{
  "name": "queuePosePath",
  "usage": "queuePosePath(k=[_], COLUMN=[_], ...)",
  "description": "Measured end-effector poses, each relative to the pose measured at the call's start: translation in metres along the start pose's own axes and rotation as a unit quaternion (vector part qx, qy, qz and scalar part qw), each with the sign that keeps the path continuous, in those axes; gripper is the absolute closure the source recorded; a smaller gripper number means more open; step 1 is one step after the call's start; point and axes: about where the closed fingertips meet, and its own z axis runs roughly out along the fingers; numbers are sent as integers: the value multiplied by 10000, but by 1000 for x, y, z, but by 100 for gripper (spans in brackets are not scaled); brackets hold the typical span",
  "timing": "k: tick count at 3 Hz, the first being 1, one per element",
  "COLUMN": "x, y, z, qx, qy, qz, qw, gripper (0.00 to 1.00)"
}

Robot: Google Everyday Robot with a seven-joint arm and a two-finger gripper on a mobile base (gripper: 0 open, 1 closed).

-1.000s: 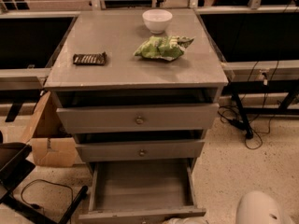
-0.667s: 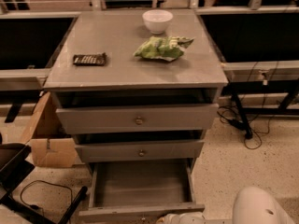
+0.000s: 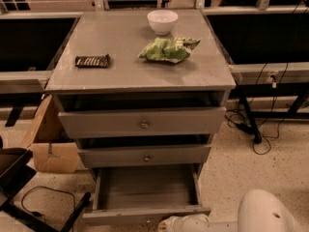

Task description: Close bottom drawer

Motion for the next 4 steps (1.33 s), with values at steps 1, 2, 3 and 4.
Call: queuePosePath(k=[1,2,3,4], x=[-18,-18,-24,-29], y=[-22,-22,-33,-41], z=[2,2,11,13], qx=[51,51,116,144], qy=[-75,-76,-117,-121], qz=[-159,-160,-355,-506], qw=[9998,9998,9992,9985], gripper=[100,100,100,100])
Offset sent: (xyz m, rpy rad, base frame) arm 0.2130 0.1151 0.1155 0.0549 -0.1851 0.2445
